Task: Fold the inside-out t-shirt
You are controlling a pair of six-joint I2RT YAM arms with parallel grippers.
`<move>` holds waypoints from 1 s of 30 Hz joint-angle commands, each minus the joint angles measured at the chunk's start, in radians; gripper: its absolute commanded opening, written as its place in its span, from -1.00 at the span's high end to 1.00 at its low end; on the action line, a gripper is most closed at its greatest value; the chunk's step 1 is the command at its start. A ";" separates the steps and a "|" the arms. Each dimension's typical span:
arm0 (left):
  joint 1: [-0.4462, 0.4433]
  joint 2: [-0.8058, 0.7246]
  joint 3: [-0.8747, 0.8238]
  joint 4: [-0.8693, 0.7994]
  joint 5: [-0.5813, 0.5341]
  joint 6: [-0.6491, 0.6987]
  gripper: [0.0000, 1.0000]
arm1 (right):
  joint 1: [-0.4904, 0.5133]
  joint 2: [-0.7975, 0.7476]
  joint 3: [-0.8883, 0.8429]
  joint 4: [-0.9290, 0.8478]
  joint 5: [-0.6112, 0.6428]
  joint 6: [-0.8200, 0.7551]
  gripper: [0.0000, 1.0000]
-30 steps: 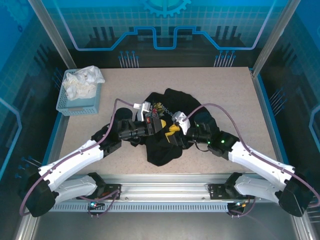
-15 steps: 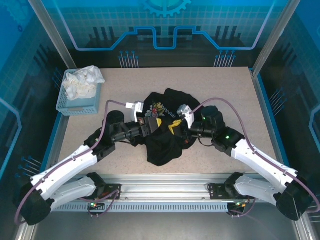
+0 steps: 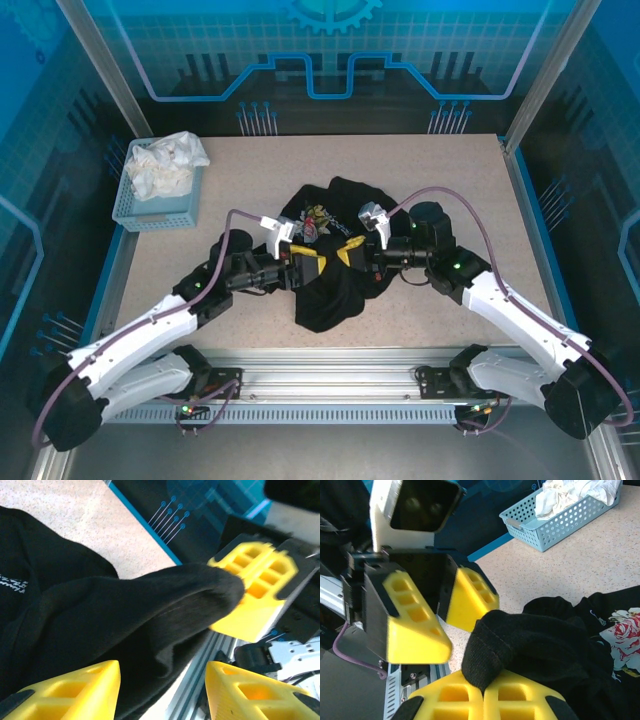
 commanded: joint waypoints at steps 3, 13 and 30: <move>-0.004 0.071 0.053 0.054 0.047 0.049 0.19 | -0.014 -0.016 0.013 0.010 -0.026 0.009 1.00; -0.004 0.123 0.118 0.198 0.111 -0.012 1.00 | -0.083 -0.020 0.002 -0.110 0.198 -0.077 1.00; -0.015 0.007 0.233 -0.157 -0.092 -0.005 1.00 | -0.031 0.015 0.140 -0.344 0.431 -0.151 0.96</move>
